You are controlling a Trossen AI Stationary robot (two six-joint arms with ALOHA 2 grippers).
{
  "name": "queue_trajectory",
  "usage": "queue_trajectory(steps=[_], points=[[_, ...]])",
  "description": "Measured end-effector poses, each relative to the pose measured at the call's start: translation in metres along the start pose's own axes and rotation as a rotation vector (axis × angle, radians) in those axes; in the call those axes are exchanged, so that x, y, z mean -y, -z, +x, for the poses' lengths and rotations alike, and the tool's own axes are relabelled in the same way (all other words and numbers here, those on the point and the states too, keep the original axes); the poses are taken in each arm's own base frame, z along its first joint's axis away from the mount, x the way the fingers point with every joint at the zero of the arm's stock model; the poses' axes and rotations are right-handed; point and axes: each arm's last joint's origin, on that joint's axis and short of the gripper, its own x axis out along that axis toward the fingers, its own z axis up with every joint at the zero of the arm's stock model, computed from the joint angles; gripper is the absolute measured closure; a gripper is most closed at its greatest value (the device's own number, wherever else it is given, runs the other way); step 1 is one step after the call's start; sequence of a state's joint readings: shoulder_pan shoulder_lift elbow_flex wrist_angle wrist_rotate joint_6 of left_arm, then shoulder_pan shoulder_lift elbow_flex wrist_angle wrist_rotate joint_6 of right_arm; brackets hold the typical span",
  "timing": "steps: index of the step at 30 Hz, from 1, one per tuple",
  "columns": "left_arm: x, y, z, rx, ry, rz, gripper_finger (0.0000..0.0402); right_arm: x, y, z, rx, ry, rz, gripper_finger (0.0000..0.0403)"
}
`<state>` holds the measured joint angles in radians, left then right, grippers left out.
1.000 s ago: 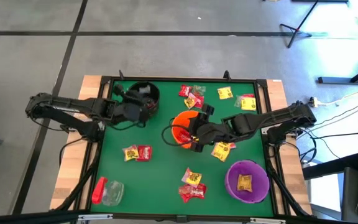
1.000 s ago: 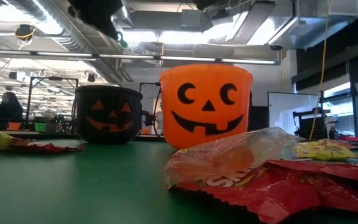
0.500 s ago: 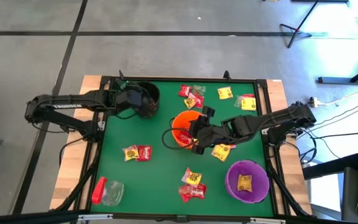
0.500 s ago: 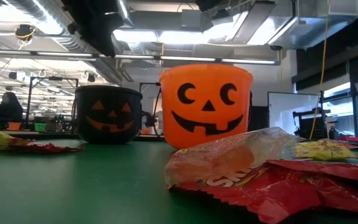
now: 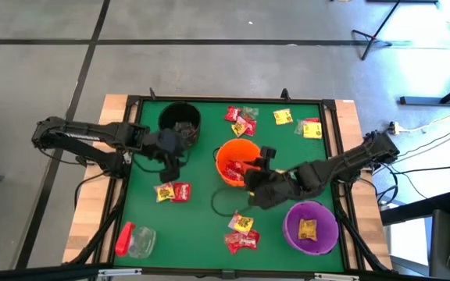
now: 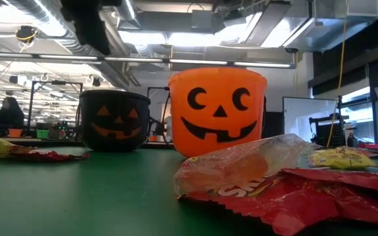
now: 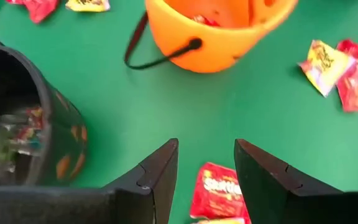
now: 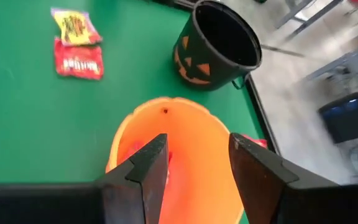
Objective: Sort candy
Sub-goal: Put the red candy into the orange bin
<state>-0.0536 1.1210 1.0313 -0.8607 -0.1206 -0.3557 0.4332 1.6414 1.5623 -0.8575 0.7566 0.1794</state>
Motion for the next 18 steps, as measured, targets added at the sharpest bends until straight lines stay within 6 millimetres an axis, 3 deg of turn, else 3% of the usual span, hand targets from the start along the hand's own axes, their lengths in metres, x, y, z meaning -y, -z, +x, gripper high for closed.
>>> queue_trajectory(steps=[3, 9, 18], points=[[0.017, 0.009, 0.003, -0.018, -0.029, 0.025, 0.0255, -0.011, 0.01, 0.0, -0.009, 0.013, -0.016, 0.0236], [0.048, 0.039, 0.034, -0.121, -0.077, 0.086, 0.0255, -0.026, 0.029, 0.003, -0.034, 0.038, -0.008, 0.0236], [0.091, 0.066, 0.085, -0.26, -0.065, 0.197, 0.0255, -0.03, 0.031, 0.001, -0.028, 0.026, 0.0, 0.0236]])
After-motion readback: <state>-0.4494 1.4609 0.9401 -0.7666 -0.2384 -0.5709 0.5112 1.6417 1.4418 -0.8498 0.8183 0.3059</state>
